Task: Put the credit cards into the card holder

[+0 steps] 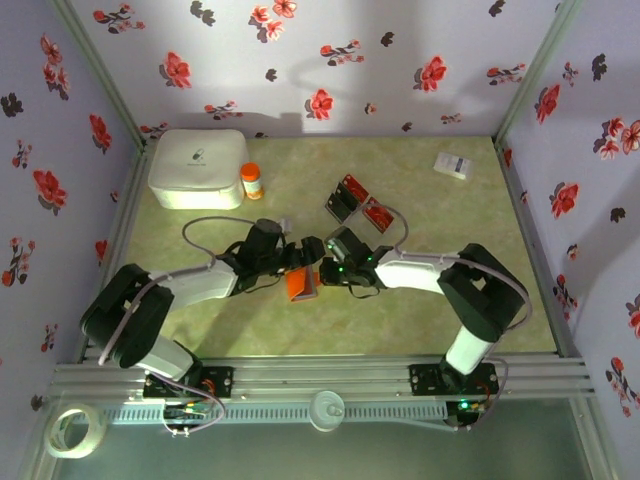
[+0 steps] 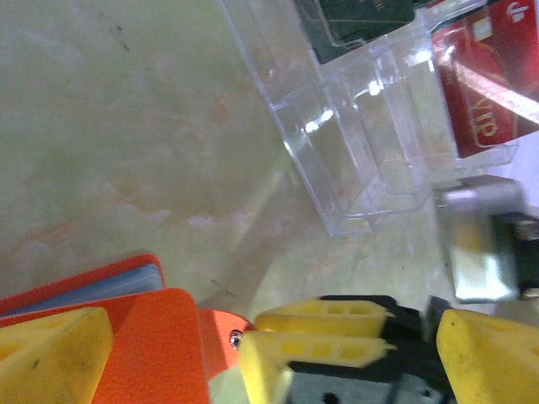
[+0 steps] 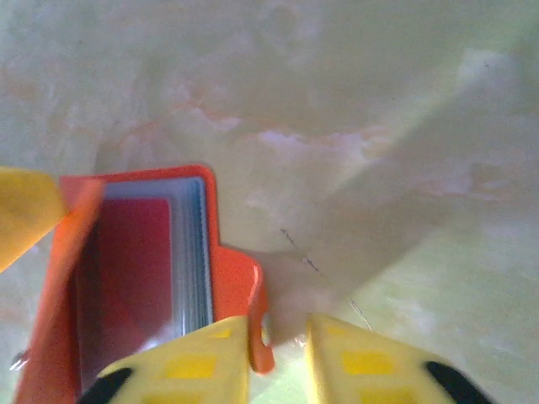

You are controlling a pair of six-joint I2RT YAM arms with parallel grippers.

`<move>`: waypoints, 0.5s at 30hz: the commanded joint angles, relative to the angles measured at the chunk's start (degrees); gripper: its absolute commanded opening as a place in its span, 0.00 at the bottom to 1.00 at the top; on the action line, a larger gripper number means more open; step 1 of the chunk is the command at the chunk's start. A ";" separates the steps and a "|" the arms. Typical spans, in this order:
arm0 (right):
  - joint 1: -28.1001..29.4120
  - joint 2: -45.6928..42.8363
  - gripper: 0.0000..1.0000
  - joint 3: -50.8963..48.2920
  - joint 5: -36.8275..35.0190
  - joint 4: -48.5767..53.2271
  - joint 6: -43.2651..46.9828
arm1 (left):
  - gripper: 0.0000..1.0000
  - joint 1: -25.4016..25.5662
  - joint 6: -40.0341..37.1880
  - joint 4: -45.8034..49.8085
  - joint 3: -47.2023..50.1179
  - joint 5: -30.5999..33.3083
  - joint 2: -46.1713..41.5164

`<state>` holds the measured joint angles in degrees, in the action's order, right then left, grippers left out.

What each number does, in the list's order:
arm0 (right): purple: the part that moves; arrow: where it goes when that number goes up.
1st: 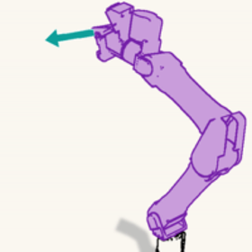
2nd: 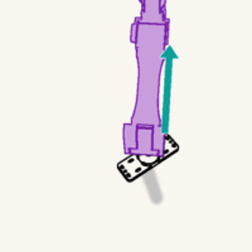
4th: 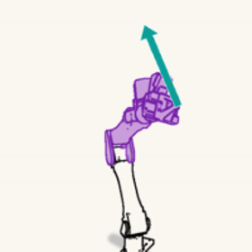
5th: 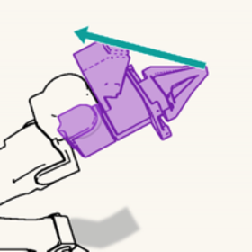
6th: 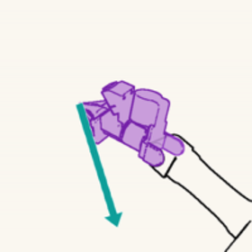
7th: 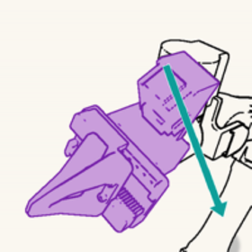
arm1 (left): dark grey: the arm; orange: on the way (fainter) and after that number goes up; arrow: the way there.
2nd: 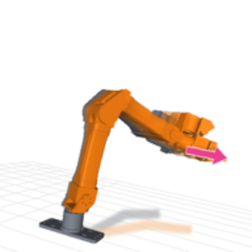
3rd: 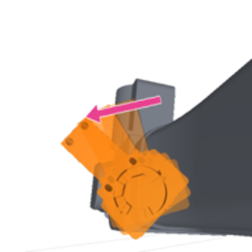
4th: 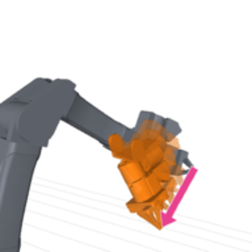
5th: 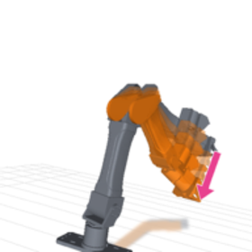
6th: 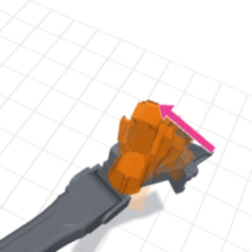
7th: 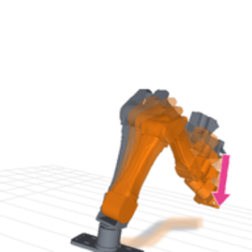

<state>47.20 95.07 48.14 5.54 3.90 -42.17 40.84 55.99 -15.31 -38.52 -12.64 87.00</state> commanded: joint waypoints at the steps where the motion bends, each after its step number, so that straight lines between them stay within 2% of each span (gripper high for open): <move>1: -0.53 -4.19 0.31 -1.65 -0.86 2.24 -0.53 | 1.00 1.03 1.58 -1.07 0.20 4.00 1.54; 7: -0.65 -10.09 0.33 -4.24 -2.51 5.56 -0.54 | 1.00 1.96 2.33 -1.65 2.10 7.92 2.50; 15: -0.74 -15.71 0.33 -5.08 -3.78 8.53 -0.45 | 1.00 2.01 -0.25 2.01 0.60 8.44 0.18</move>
<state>46.85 81.41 43.22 3.60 9.80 -42.22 42.50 57.47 -16.99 -37.23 -6.33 88.38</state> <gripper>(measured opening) 0.332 0.996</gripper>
